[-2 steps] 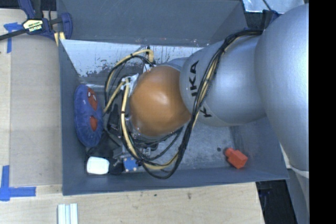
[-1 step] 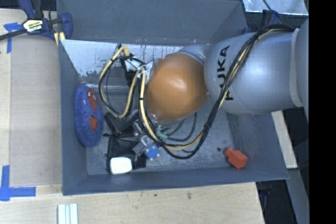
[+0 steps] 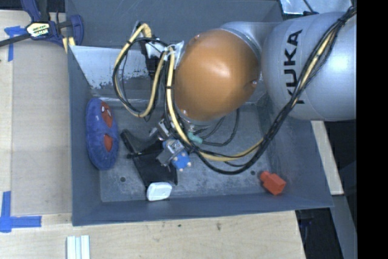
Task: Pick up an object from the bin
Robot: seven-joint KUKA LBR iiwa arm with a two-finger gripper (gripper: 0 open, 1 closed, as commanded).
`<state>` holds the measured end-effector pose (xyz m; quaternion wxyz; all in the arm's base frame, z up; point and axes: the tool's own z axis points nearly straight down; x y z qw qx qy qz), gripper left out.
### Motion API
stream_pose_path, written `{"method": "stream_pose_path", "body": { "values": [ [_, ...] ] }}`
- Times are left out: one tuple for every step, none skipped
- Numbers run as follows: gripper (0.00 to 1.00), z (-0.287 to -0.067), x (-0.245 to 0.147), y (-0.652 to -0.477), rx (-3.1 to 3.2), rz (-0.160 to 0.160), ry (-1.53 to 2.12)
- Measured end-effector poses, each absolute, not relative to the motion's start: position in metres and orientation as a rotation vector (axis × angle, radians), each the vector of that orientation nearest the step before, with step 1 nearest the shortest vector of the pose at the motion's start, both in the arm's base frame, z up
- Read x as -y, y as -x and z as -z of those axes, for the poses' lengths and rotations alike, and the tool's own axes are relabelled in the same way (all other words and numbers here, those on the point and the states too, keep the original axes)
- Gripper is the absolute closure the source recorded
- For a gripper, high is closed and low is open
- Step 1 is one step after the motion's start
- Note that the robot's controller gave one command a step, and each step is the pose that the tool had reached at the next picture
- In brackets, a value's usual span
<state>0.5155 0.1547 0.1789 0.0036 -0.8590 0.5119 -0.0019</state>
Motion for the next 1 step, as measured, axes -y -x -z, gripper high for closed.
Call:
{"method": "stream_pose_path", "body": {
  "values": [
    [1.00,-0.2886,-0.1739,-0.5796,-1.600,0.010,2.692]
  ]
}}
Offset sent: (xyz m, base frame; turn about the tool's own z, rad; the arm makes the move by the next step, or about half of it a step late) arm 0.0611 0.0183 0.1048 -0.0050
